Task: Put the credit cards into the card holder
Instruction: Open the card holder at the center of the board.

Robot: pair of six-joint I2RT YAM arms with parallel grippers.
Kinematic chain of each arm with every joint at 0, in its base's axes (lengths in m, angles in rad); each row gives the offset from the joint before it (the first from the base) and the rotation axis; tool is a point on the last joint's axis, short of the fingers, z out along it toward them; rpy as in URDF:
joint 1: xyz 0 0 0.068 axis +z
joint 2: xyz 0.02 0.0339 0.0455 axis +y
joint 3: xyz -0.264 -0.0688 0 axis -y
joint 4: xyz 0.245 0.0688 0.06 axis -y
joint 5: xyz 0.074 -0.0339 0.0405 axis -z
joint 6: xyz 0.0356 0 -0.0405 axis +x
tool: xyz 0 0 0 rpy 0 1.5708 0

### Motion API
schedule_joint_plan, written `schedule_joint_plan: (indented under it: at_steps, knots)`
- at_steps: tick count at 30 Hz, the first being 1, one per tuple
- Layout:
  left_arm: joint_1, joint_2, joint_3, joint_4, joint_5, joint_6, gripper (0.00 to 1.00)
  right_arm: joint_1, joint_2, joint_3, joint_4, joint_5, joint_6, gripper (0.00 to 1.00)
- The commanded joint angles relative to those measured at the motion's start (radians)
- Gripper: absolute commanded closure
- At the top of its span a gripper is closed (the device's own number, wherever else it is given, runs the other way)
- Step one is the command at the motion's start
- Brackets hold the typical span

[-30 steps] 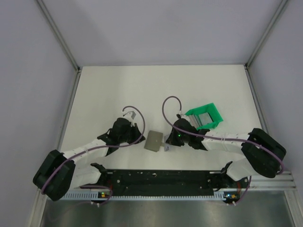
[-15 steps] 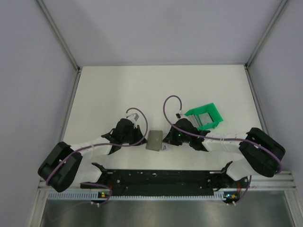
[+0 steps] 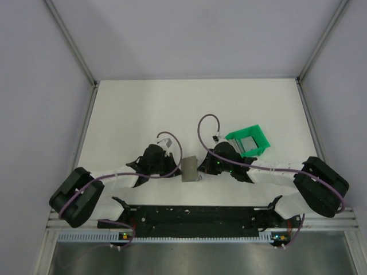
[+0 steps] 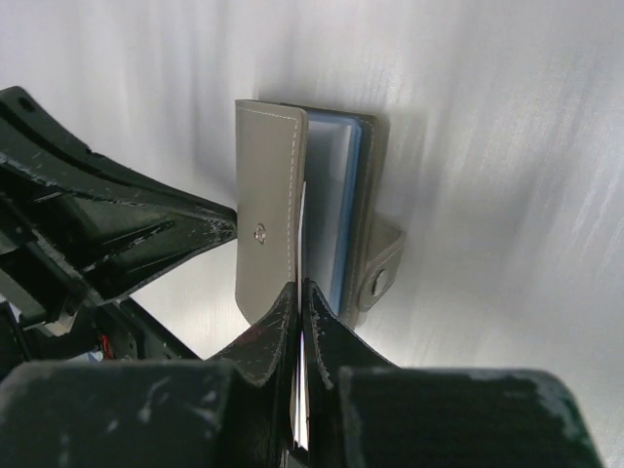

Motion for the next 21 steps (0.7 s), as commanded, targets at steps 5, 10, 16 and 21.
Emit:
schedule_joint_plan:
  at_steps: [5, 10, 16, 21]
  knots:
    - [-0.014, -0.005, 0.013, 0.049, 0.020, -0.010, 1.00, -0.001, -0.053, 0.072, 0.036, -0.063, -0.052, 1.00]
    - [-0.014, -0.028, 0.015, 0.020, -0.025, -0.009, 1.00, 0.019, -0.029, 0.102, 0.058, -0.086, -0.052, 1.00]
    - [-0.014, -0.070, 0.018, -0.054, -0.108, -0.016, 1.00, 0.038, 0.000, 0.129, 0.088, -0.115, -0.049, 1.00]
    - [-0.012, -0.104, 0.010, -0.111, -0.173, -0.024, 1.00, 0.047, 0.046, 0.161, 0.088, -0.136, -0.050, 1.00]
